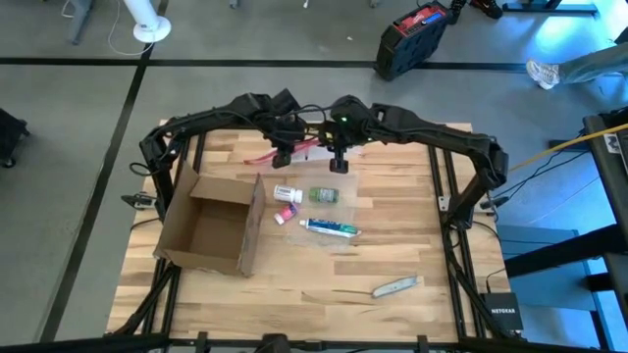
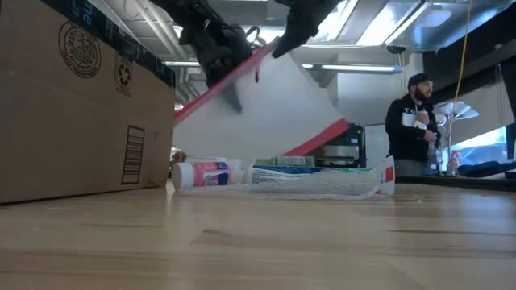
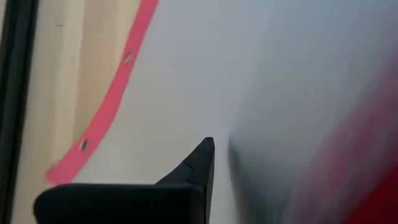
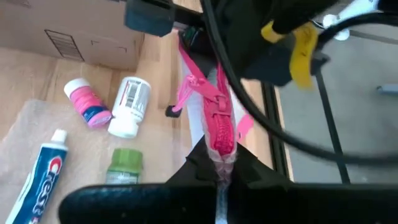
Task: Unpack boxes
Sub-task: Open the transparent zip bag
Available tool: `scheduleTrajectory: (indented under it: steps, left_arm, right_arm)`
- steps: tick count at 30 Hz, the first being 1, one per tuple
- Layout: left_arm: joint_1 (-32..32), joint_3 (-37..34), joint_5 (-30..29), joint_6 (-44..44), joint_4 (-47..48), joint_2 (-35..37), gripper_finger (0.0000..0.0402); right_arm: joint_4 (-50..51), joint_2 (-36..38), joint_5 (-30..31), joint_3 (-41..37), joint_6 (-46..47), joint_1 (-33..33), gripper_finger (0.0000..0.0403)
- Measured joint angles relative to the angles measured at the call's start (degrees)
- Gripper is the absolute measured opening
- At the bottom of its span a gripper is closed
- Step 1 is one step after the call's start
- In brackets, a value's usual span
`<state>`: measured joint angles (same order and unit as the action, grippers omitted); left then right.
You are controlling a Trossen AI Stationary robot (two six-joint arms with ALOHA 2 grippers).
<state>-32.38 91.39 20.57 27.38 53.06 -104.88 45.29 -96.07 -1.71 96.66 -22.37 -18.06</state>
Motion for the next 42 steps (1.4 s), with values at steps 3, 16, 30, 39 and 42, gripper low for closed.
scheduleTrajectory:
  steps: [3,16,30,39,42]
  left_arm:
    - [-0.59,0.0,-0.28,0.03,0.0,0.0,0.0038]
    - [-2.14,0.0,-0.15,3.1,1.31,0.0,0.0003]
    - [-1.04,-0.01,-0.69,4.58,2.17,1.6,0.0001]
    - [-1.92,7.03,-3.94,5.99,7.63,4.18,0.0]
    - [-1.44,10.34,-5.43,6.4,9.9,4.24,0.0]
  right_arm:
    - [1.69,1.55,1.19,0.01,0.04,0.0,0.0]
    - [13.68,5.49,3.81,0.02,2.56,-1.28,0.0]
    - [16.8,5.55,1.68,0.04,4.18,-1.47,0.0]
    - [22.99,5.55,0.82,0.04,4.49,-1.49,0.0059]
    - [23.35,5.55,3.56,0.04,5.45,-1.49,0.0095]
